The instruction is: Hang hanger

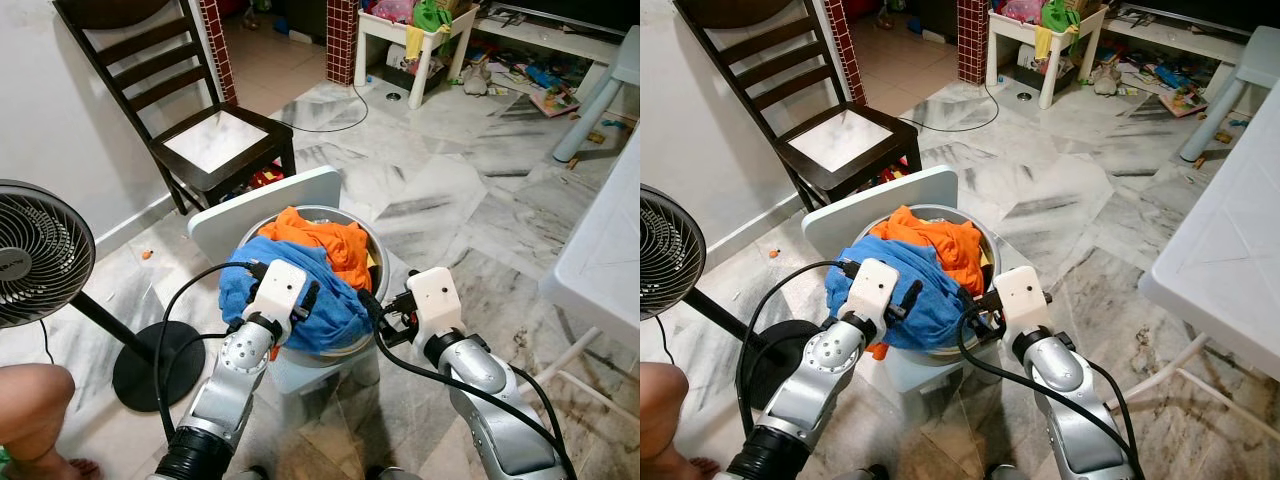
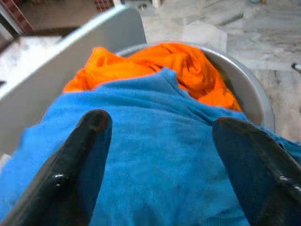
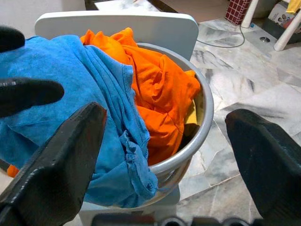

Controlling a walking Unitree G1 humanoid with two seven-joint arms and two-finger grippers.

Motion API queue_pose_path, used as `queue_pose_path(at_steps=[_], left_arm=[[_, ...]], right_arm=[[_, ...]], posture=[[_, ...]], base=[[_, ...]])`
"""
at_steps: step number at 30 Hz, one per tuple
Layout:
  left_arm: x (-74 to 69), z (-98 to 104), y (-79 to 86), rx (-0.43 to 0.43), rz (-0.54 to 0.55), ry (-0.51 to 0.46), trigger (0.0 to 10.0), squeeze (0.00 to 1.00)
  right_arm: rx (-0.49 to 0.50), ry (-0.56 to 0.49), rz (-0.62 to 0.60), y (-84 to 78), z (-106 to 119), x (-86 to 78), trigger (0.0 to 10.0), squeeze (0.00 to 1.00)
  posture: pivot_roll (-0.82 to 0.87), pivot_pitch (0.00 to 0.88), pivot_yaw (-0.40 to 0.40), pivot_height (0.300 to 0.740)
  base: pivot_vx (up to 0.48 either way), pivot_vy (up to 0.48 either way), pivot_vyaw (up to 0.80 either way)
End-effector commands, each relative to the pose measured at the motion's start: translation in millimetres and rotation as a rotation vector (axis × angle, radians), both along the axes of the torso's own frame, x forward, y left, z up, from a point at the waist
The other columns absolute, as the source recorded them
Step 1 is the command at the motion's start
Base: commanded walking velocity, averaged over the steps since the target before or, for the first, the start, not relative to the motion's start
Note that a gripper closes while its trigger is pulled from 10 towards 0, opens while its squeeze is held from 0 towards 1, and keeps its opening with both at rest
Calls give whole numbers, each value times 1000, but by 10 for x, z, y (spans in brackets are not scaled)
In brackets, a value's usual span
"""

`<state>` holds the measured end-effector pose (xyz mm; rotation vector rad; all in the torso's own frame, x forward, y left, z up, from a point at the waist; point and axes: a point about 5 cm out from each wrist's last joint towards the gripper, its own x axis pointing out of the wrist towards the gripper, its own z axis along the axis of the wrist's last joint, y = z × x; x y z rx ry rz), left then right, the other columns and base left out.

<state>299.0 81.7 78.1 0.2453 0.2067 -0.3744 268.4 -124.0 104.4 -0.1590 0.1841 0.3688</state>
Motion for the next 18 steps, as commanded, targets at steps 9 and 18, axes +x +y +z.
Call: queue_pose_path(at_steps=[9, 18], left_arm=[[-237, -261, -185, 149, -273, 151, 10000, 1000], [-256, -430, 212, 312, -251, 209, 10000, 0]], right_arm=[[-7, -27, 11, 20, 57, 24, 10000, 0], [-4, -24, 9, 27, 54, 17, 10000, 0]], posture=[[-87, 145, 47, 740], [-85, 153, 52, 740]], base=[[0, 0, 0], [0, 0, 0]])
